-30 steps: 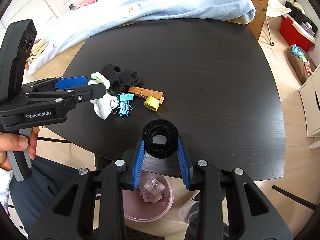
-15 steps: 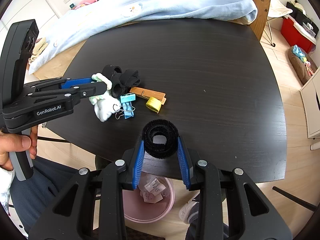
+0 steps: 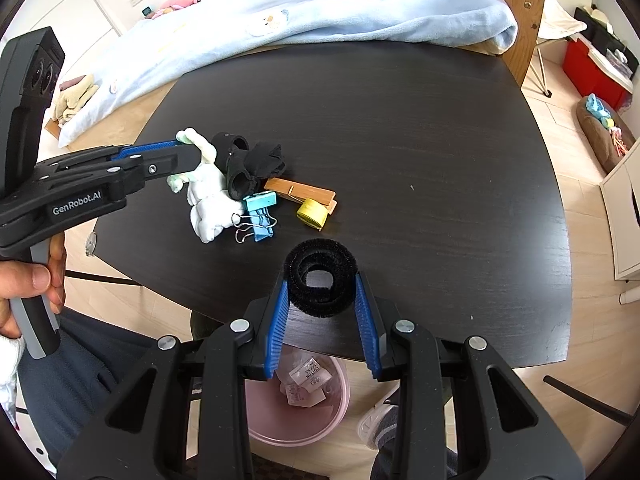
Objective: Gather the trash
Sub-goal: 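Carry the sock bundle and black roll over the wastebasket with both tools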
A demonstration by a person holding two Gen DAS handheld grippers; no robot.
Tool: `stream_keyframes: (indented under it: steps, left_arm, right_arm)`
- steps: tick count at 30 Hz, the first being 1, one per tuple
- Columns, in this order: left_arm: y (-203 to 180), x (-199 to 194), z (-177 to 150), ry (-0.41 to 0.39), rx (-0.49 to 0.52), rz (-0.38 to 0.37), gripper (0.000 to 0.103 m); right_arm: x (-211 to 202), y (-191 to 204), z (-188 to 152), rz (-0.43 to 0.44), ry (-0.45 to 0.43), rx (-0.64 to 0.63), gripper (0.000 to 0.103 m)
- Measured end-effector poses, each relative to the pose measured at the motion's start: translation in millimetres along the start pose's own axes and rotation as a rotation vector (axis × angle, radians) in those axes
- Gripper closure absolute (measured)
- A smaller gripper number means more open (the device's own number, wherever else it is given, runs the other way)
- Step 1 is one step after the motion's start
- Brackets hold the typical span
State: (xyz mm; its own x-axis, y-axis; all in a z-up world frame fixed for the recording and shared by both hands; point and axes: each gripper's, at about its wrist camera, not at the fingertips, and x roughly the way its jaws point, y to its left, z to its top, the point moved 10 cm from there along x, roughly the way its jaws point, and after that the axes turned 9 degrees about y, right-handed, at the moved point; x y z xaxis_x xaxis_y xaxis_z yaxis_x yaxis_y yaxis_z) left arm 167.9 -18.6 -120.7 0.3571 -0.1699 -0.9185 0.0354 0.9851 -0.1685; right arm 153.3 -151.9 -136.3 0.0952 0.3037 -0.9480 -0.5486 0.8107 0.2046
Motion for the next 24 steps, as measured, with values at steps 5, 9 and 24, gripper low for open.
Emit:
stream_keyframes:
  steps: [5,9,24]
  left_arm:
    - [-5.0,-17.4,-2.7,-0.020,0.014,-0.001,0.078]
    - [-12.0,-34.4,-11.9,-0.035,0.027,-0.006,0.078]
    - [-33.7,-74.0,-82.3,-0.060,0.055,-0.010,0.078]
  right_arm:
    - [-13.2,4.2,0.9,-0.009,-0.022,-0.017,0.071]
    - [-28.3,11.8,0.1,-0.014,-0.043,-0.038,0.070]
    - [-79.1,51.0,-38.1,-0.034,-0.103,-0.154,0.070]
